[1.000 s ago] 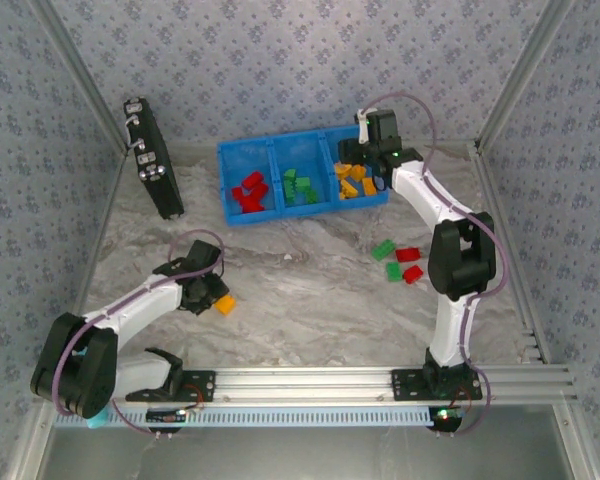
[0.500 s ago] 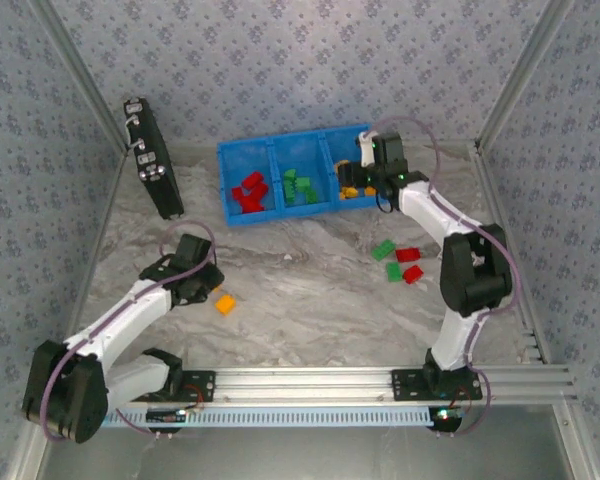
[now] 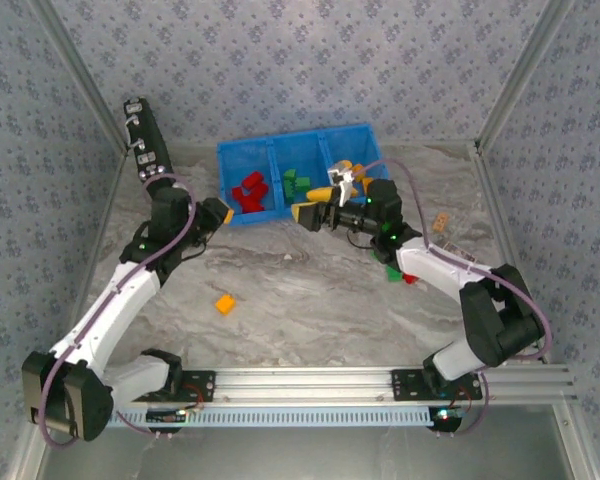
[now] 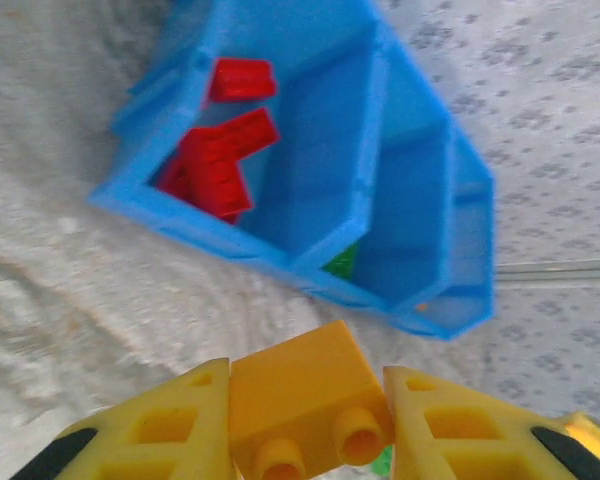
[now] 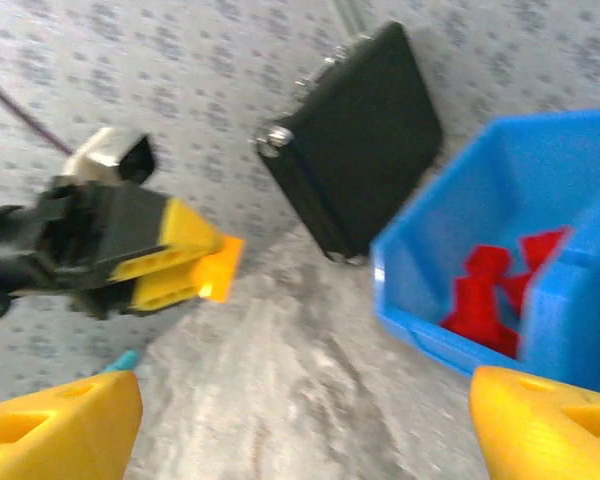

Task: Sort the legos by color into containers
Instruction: Place the lego in the container.

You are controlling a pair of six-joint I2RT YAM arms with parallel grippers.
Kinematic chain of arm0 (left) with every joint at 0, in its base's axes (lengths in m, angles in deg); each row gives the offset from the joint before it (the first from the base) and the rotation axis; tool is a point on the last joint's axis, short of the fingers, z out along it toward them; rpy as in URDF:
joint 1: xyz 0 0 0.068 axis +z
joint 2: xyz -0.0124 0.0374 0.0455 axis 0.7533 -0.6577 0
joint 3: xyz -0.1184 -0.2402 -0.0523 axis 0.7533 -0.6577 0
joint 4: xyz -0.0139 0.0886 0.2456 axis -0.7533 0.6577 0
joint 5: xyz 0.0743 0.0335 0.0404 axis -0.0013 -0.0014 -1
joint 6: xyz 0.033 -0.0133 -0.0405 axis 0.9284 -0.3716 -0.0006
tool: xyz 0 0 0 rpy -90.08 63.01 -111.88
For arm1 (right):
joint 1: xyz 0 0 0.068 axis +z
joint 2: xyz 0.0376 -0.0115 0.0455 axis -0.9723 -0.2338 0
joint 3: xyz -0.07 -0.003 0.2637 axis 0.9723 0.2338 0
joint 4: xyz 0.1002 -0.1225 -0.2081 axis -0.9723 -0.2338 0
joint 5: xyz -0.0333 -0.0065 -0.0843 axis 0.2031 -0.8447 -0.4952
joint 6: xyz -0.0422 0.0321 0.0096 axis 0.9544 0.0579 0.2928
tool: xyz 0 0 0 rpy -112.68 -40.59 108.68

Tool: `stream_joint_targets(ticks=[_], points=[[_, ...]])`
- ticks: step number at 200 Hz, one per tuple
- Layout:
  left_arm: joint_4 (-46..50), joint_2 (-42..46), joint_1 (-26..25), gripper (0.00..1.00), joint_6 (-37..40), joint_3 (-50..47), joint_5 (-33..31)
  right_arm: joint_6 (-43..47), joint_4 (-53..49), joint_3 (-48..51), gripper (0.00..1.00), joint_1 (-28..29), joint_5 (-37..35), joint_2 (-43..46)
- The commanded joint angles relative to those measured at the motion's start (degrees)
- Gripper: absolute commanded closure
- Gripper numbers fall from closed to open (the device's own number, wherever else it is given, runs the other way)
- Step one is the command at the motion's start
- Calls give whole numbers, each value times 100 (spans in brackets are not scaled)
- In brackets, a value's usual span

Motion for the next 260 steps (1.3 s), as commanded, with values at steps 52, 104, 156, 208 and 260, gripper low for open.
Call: stream_joint_targets(ticks=[52,104,156,208,260], points=[[-1494,-124,23,77,-1036,463,975,122,555,-556,10,920,78,-154],[-1533,-115,-66,77,-1028,861,1554,1374,-345,-1304,10,1287,-489,-517],[-1286,142,-289,77,-1013,700,1587,1504,-199,-1684,10,1274,-893,-851],[-1142,286,-298,78,-1034,602,1560,1444,44,-1746,11,1256,-935,-919],[-1094,325,-298,80,-1122,476,1540,1375,75,-2042,17,1243,-868,-978]])
